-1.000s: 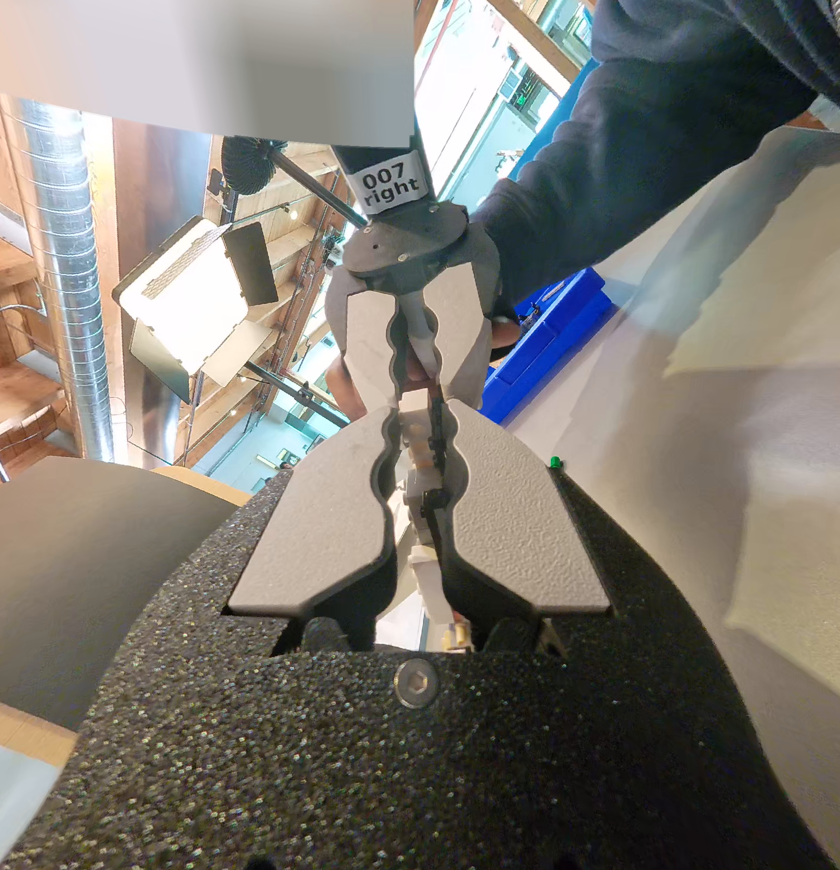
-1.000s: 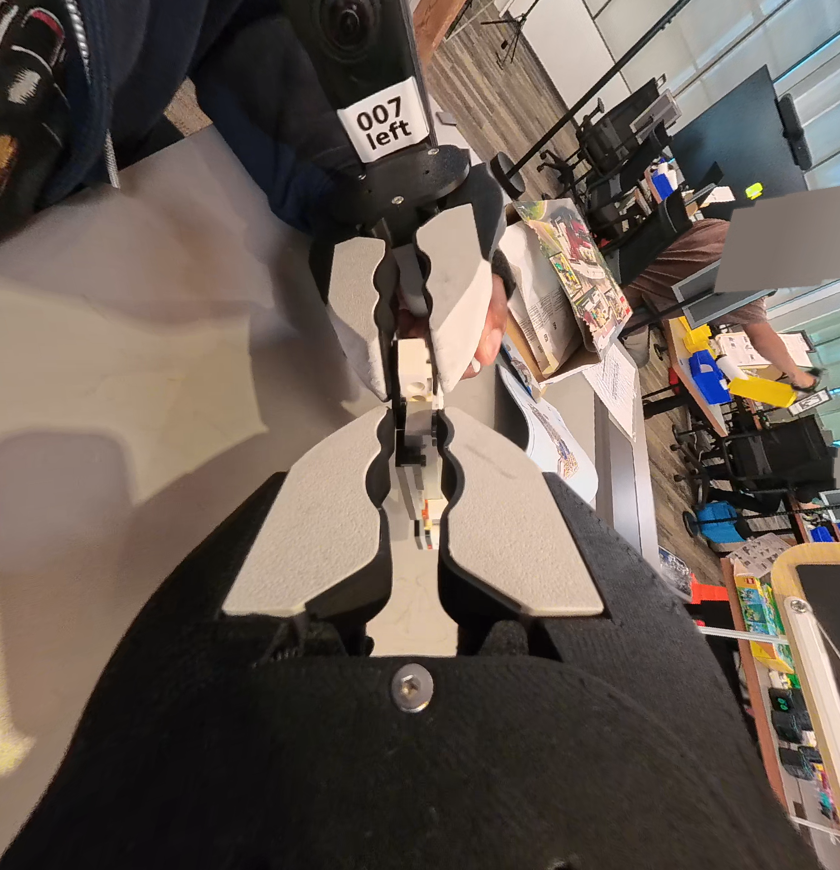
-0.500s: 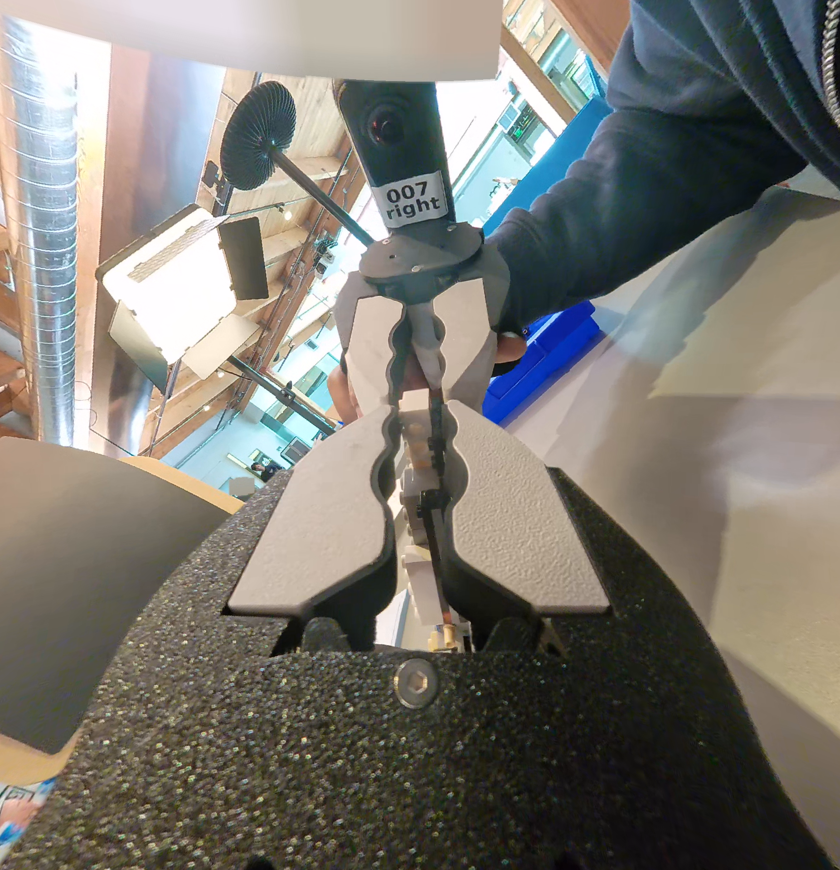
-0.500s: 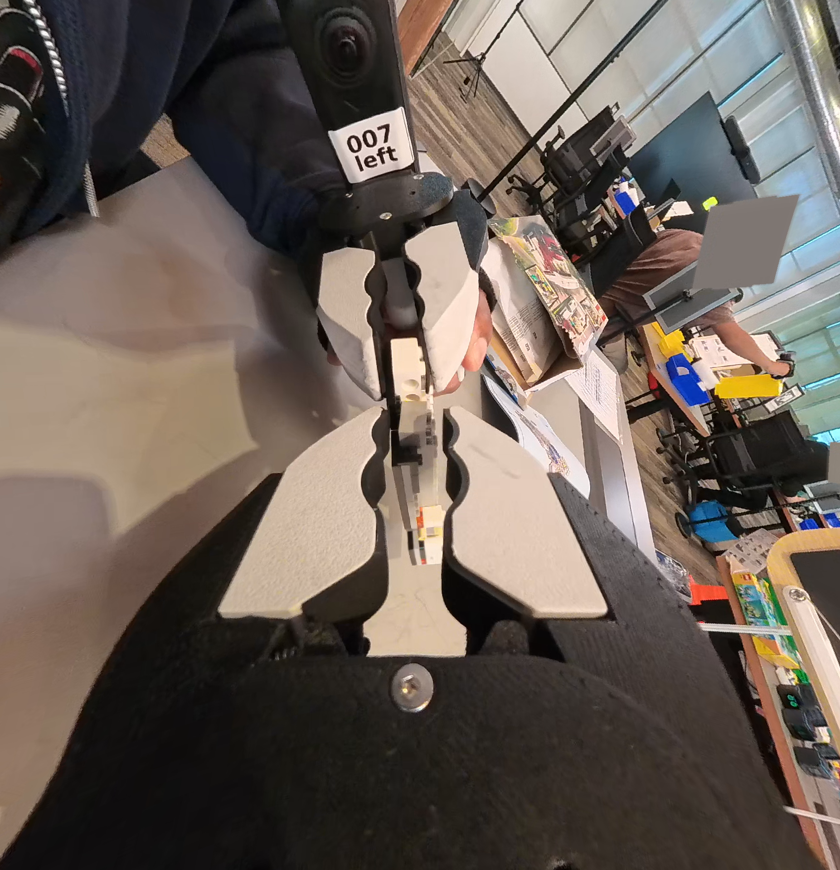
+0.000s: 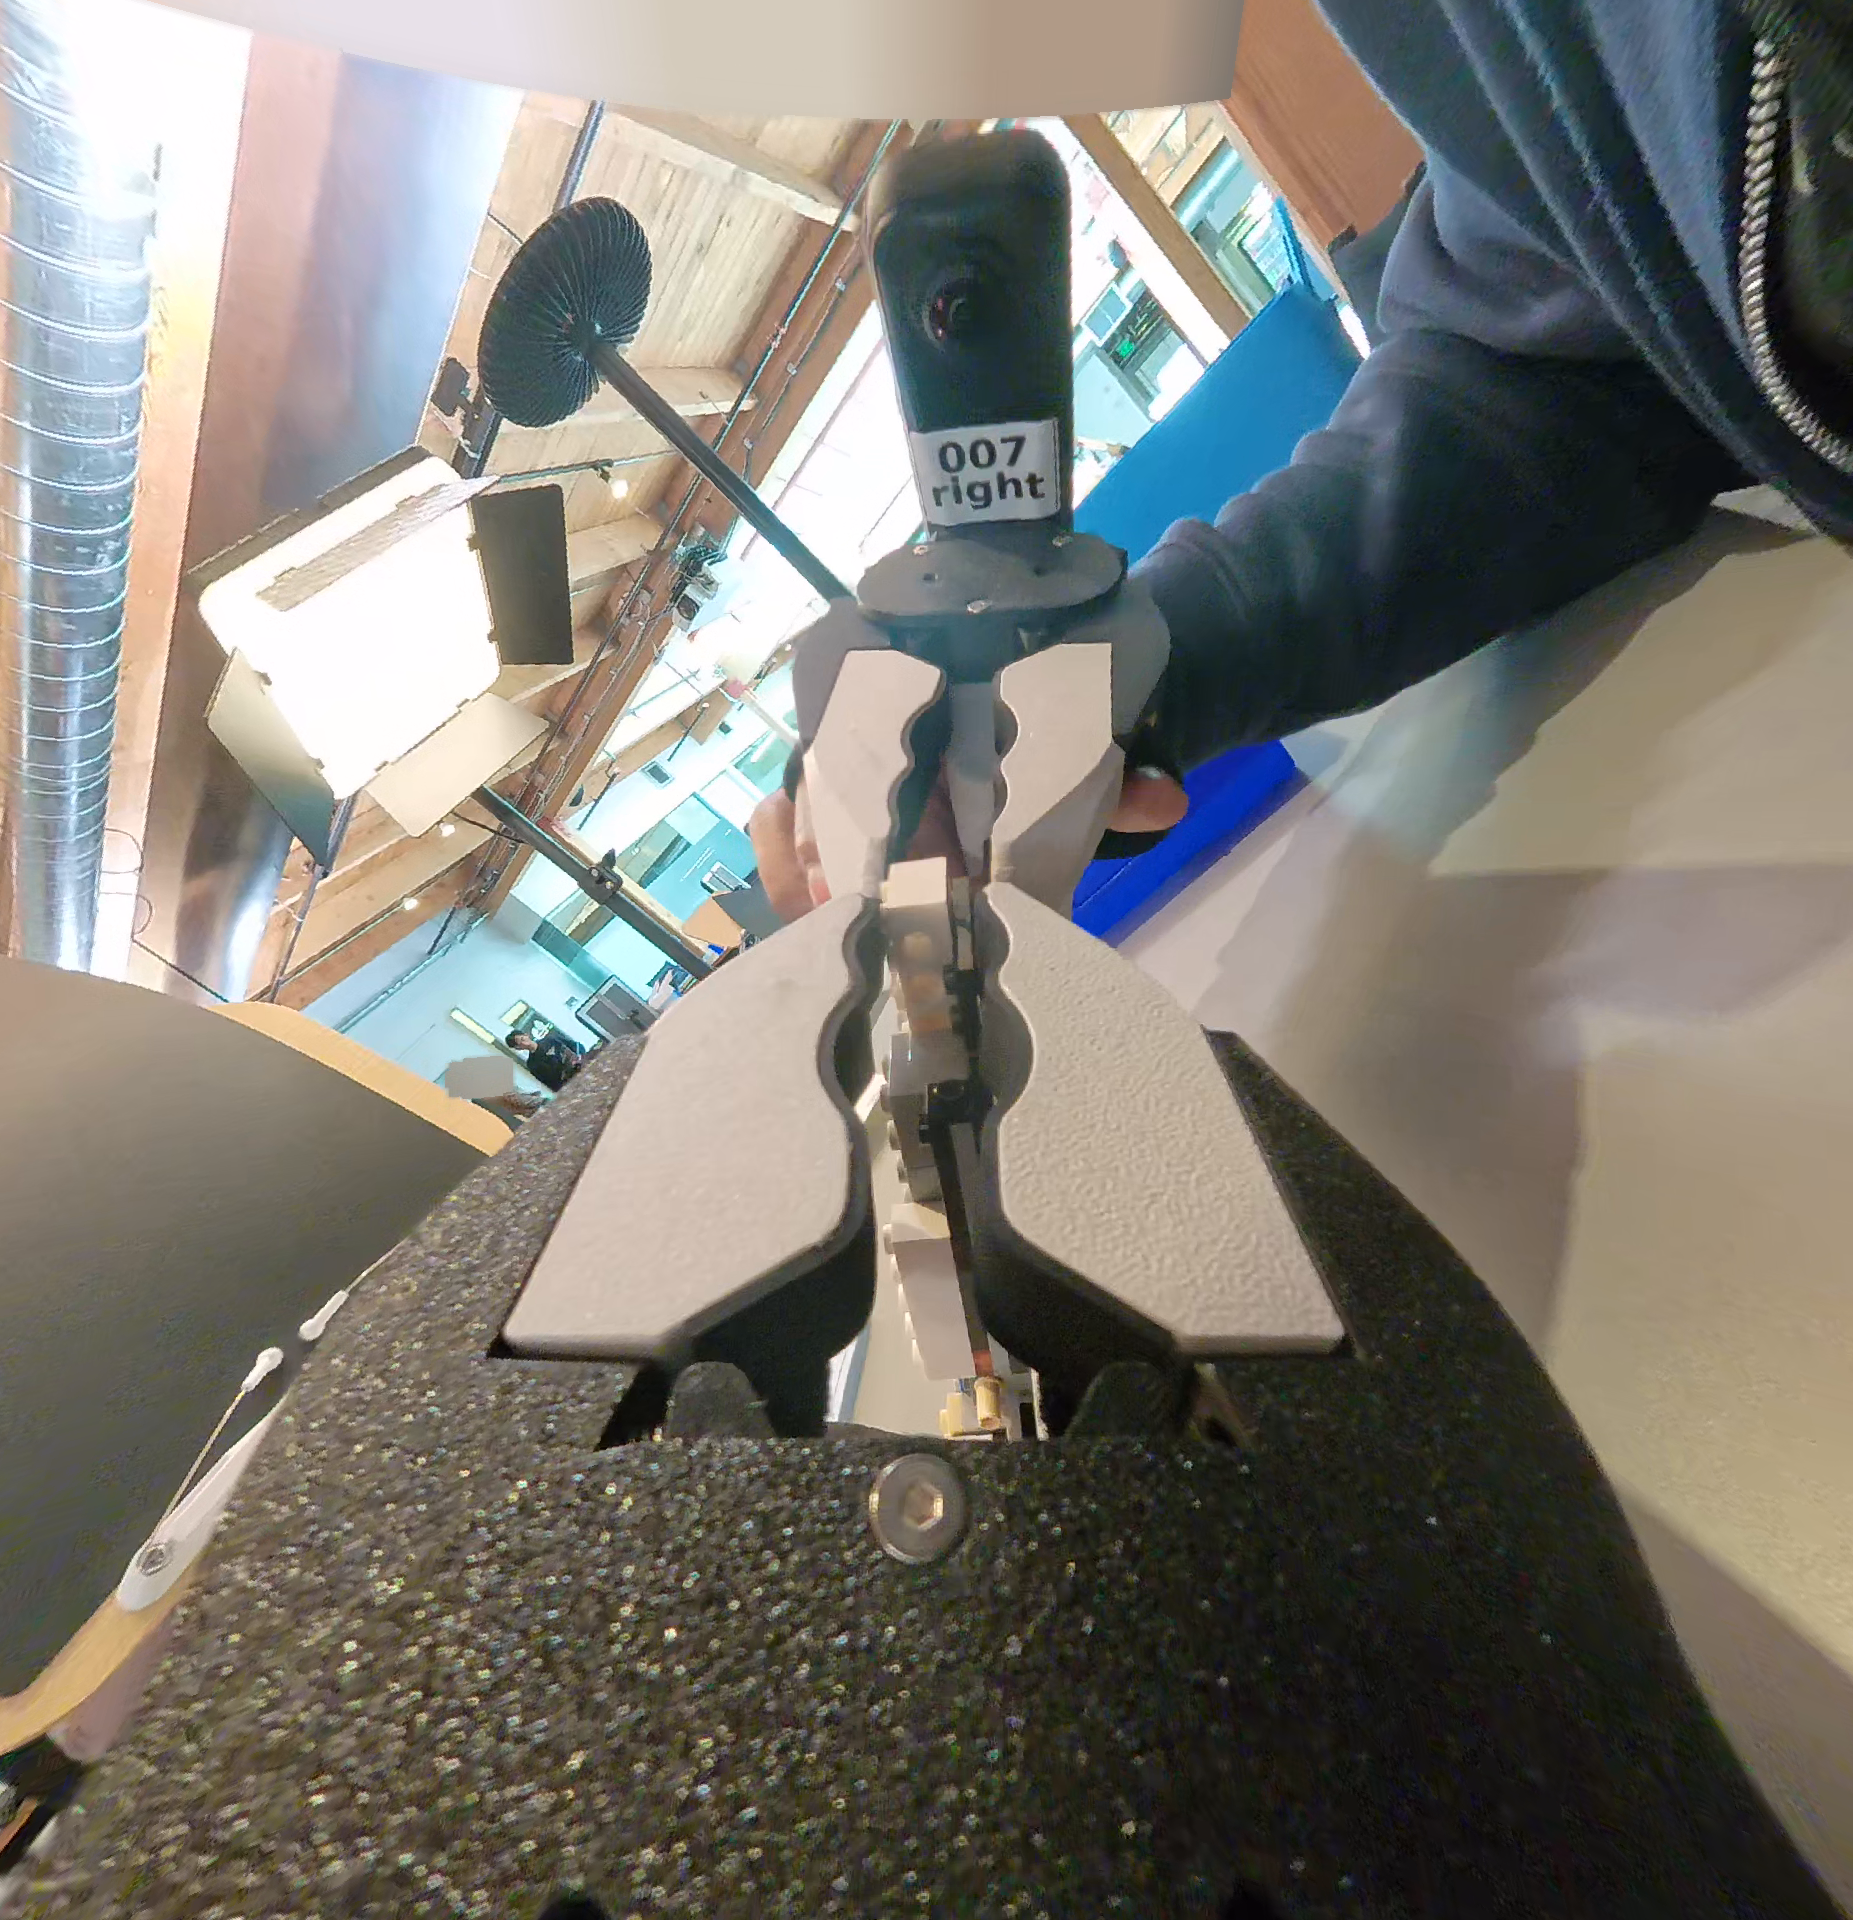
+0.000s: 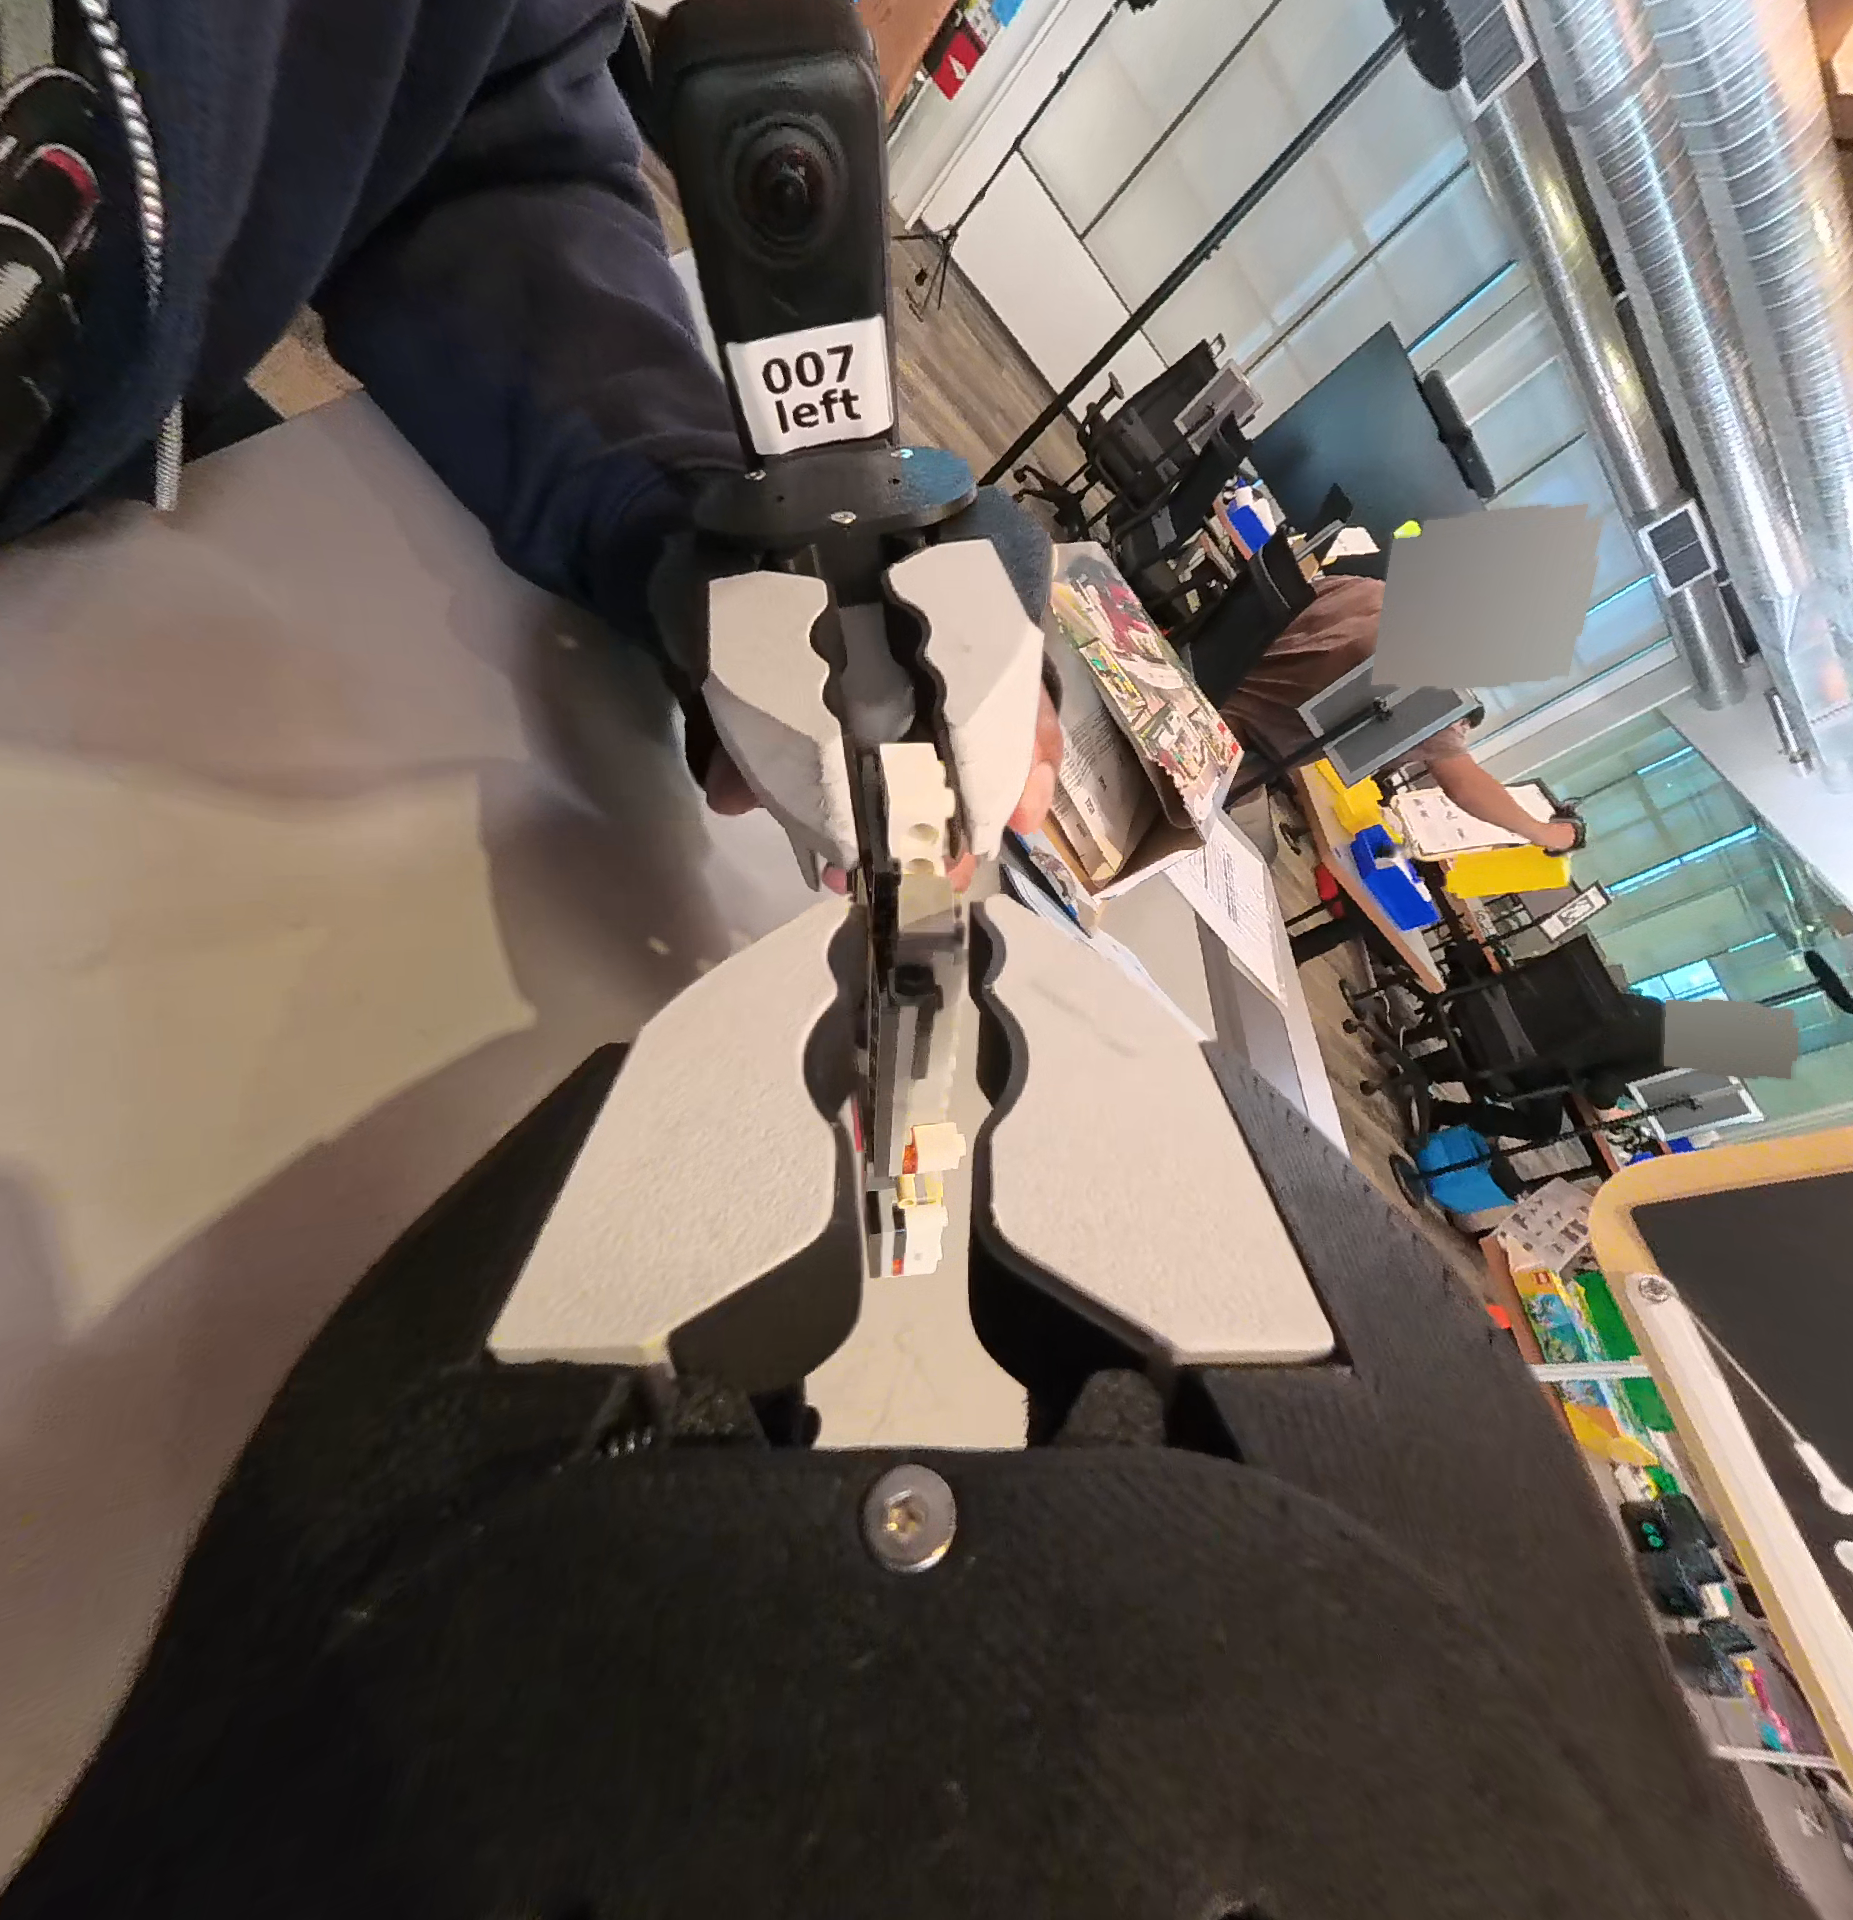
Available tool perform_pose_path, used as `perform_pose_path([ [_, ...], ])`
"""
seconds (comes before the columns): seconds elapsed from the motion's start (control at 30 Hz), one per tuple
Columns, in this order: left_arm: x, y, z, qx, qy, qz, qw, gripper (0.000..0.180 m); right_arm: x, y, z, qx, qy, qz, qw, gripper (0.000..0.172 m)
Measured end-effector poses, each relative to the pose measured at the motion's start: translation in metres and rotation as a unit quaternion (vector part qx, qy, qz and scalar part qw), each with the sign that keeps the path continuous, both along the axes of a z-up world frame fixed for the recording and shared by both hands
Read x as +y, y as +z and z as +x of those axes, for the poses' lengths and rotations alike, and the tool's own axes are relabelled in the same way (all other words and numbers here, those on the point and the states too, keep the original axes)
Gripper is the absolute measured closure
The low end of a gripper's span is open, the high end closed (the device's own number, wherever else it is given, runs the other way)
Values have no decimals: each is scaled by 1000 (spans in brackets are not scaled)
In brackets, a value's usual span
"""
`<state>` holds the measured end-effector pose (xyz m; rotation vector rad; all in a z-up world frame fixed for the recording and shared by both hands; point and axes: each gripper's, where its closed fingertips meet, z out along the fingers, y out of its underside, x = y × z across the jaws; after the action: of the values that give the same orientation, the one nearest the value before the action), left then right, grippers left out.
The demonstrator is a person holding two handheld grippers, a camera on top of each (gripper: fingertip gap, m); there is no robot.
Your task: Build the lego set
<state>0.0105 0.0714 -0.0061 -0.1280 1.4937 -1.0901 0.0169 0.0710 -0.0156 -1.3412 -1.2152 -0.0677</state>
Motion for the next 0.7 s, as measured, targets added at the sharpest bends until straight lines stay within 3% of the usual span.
perform_pose_path([
  [0.7,-6,1,-7,21,-45,-23,999,165,-2,-2,-8,16,22,6,1000,154],
])
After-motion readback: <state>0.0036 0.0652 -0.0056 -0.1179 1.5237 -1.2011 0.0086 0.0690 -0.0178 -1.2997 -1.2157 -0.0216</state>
